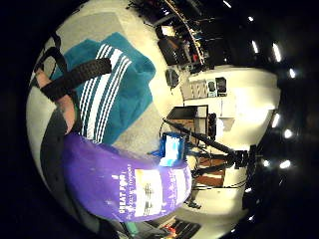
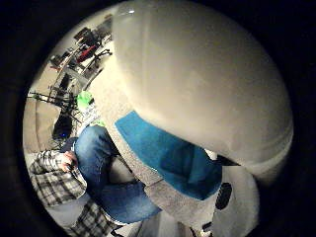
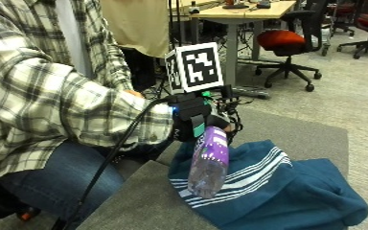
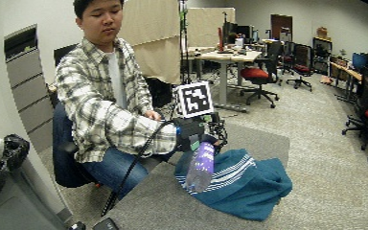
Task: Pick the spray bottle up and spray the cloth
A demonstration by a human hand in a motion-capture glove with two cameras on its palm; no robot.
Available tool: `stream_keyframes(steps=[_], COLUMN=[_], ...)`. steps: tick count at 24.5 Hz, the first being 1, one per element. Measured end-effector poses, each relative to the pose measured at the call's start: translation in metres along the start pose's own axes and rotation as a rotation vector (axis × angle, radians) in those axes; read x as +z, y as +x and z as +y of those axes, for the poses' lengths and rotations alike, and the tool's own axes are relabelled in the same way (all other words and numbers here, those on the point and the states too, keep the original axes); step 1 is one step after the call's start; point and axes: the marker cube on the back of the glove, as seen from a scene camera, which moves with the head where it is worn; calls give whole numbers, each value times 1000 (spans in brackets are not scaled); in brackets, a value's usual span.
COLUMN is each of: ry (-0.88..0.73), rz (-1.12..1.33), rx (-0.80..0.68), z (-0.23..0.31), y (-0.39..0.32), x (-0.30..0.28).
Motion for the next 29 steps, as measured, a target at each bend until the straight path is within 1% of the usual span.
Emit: stream_keyframes(steps=[7,13,20,26,29], ry=[-2,43,166,305,360], rz=[1,-90,-315,-546,-606], rx=[-20,46,209,401,471], z=[3,7,16,26,32], y=[-14,-3,21,54,70], x=[5,-1,-28,-42,-47])
